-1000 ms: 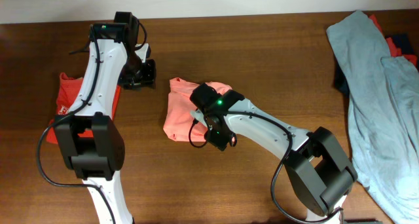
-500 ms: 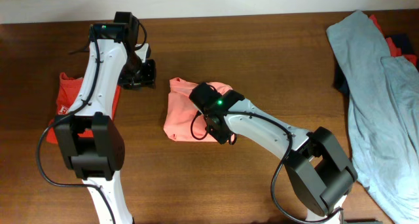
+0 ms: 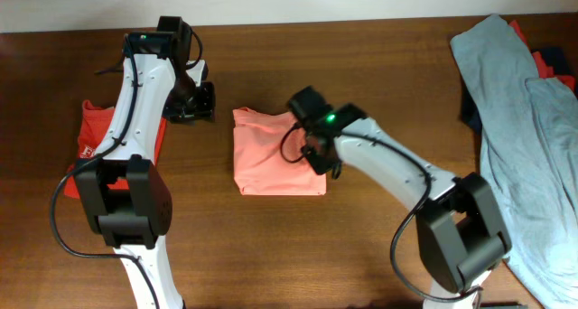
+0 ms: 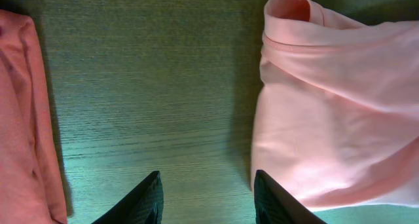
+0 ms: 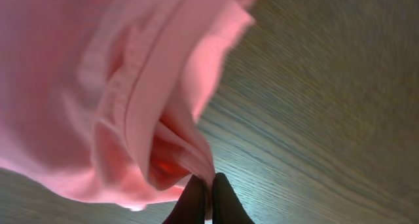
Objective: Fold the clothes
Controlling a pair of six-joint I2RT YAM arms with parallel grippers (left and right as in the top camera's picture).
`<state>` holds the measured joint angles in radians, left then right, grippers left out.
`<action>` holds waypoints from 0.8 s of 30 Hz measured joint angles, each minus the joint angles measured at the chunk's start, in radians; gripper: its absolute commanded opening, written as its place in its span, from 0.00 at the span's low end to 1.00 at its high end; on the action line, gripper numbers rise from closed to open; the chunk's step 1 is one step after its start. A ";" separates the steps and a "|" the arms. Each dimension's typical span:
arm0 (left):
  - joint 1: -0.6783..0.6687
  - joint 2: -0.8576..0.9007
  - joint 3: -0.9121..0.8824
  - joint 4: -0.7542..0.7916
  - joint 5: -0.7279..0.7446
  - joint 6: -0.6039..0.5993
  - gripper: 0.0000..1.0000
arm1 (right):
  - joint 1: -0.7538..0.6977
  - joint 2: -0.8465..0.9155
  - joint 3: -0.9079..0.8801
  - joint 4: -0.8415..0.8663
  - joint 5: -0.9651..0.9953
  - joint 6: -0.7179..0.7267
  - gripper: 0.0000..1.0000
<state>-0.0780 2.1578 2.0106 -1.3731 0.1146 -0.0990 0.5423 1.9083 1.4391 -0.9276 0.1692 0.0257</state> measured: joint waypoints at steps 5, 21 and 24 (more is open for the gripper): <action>0.000 0.000 0.000 -0.001 0.000 0.000 0.45 | -0.063 0.000 0.000 -0.037 -0.082 0.009 0.31; 0.000 0.000 0.000 -0.007 0.000 0.000 0.51 | -0.071 0.000 0.000 -0.110 -0.137 0.068 0.35; 0.000 0.000 0.000 0.001 0.000 0.001 0.51 | -0.078 0.000 0.000 -0.113 -0.175 0.082 0.30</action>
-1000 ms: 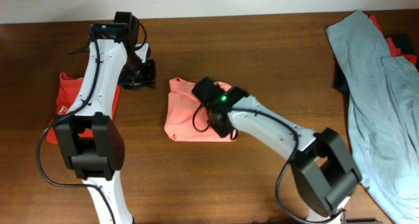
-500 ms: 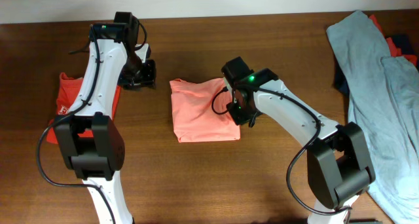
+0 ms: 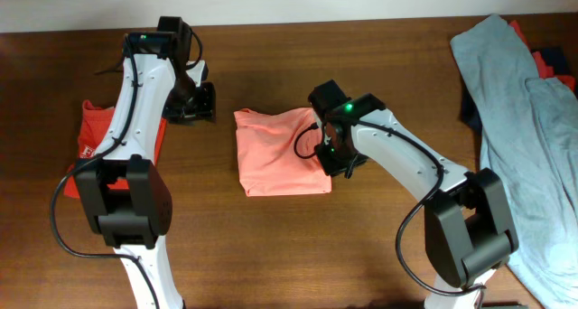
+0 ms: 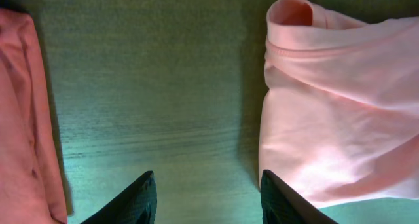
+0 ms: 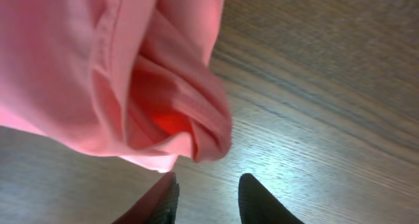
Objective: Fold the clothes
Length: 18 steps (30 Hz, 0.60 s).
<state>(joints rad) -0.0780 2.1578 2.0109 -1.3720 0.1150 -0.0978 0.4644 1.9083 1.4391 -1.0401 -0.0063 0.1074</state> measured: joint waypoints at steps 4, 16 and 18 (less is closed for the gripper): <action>-0.004 0.000 0.000 0.018 0.008 0.022 0.51 | -0.001 0.000 0.000 0.002 -0.080 0.015 0.29; -0.043 0.000 0.000 0.029 0.015 0.094 0.51 | -0.001 -0.060 0.149 0.009 -0.192 0.023 0.05; -0.043 0.000 0.000 0.028 0.015 0.098 0.51 | -0.001 -0.069 0.161 0.019 -0.197 0.024 0.06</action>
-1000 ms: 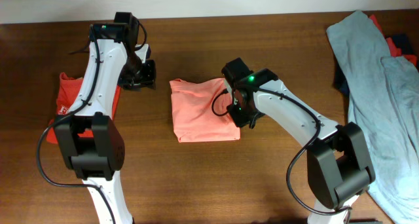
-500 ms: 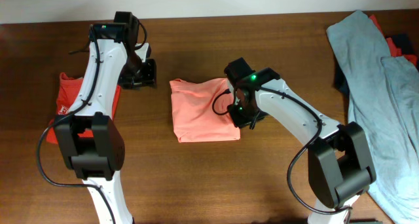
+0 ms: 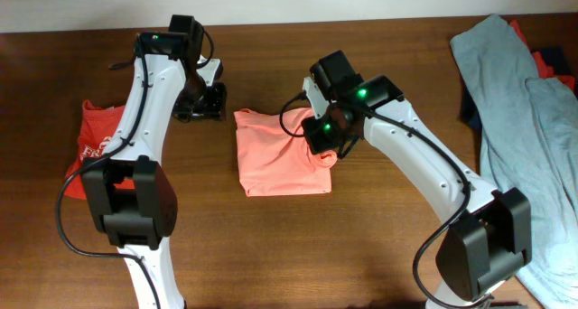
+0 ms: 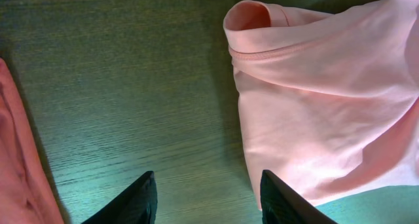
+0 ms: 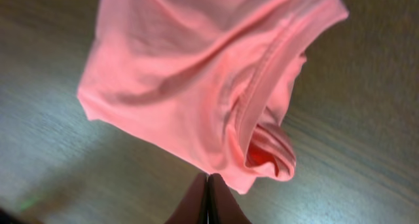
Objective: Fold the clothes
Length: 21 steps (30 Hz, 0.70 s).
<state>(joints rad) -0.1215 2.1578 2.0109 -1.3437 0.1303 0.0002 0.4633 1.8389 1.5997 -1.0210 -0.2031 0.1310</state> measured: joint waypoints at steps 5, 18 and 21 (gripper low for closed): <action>0.000 0.000 0.000 -0.019 0.000 0.000 0.51 | 0.000 0.058 0.001 0.027 -0.002 0.000 0.05; 0.000 0.000 0.000 -0.048 0.000 0.000 0.51 | 0.000 0.313 -0.001 -0.110 -0.011 0.001 0.04; 0.000 0.000 0.000 -0.048 0.000 0.000 0.51 | 0.000 0.322 -0.002 -0.167 -0.016 0.000 0.04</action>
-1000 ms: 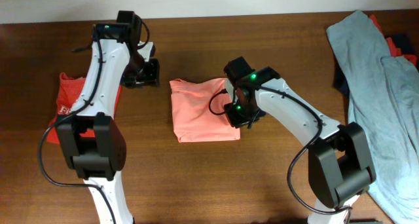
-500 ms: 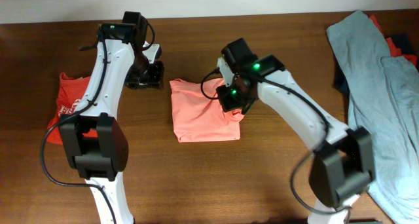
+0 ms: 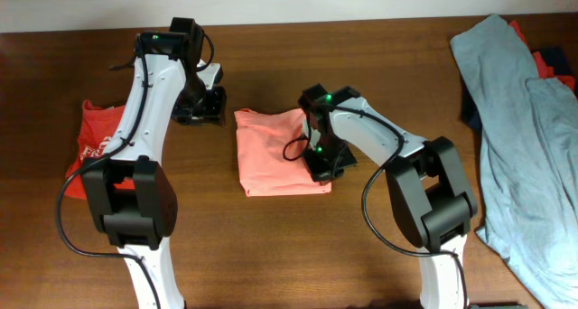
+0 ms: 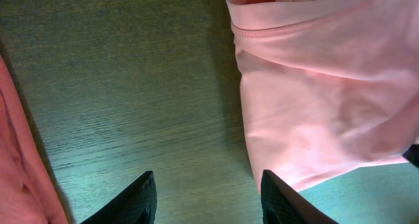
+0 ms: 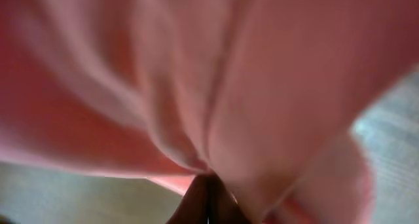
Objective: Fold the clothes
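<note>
A pink shirt (image 3: 275,151) lies folded into a rough square at the table's middle. My right gripper (image 3: 323,163) is low over its lower right corner. In the right wrist view its fingers (image 5: 208,196) are shut together, tips against the pink cloth (image 5: 196,73), which fills the blurred frame. My left gripper (image 3: 200,106) hovers open just left of the shirt's top left corner. In the left wrist view bare wood lies between its fingers (image 4: 206,204), and the shirt's hemmed edge (image 4: 314,86) is to the right.
A folded orange-red shirt (image 3: 90,133) lies at the left, and its edge (image 4: 16,152) shows in the left wrist view. A pile of grey clothes (image 3: 515,101) with red (image 3: 546,60) and dark pieces covers the right end.
My right gripper was raised above the shirt's right side, shut. It is now down at the shirt's lower right corner, still shut. The left gripper has stayed put and open.
My right gripper was first shut on the pink shirt's right edge. Then it stood open beside that edge, the cloth let go. Then it was raised and shut, and now it is down on the corner. The left gripper shifted slightly toward the shirt and stayed open.
</note>
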Controlling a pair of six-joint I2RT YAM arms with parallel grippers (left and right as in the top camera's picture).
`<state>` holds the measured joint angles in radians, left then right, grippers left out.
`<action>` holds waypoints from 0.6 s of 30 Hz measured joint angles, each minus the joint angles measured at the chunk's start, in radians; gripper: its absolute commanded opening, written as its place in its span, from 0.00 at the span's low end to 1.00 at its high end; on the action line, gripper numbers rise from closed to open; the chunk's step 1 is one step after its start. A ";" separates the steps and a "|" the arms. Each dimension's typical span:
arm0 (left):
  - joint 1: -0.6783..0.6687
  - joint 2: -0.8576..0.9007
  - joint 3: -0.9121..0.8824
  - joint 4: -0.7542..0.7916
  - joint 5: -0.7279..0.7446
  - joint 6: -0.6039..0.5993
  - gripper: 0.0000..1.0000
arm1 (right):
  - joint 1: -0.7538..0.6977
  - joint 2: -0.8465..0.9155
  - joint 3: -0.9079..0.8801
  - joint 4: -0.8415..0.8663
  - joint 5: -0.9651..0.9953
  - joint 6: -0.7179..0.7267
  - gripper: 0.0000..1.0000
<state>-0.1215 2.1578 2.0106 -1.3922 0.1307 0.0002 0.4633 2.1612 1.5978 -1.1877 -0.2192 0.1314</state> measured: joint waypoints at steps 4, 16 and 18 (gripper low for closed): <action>0.000 0.000 0.000 0.002 0.000 0.000 0.51 | 0.000 0.000 0.000 -0.027 -0.005 0.000 0.05; -0.018 0.000 0.000 0.245 0.060 0.088 0.52 | 0.000 0.000 0.000 -0.031 -0.026 0.005 0.04; -0.035 0.000 0.000 0.288 0.064 0.114 0.52 | 0.000 0.000 0.000 -0.030 -0.047 0.008 0.05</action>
<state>-0.1562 2.1578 2.0109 -1.1046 0.1947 0.1143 0.4633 2.1616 1.5978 -1.2179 -0.2661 0.1390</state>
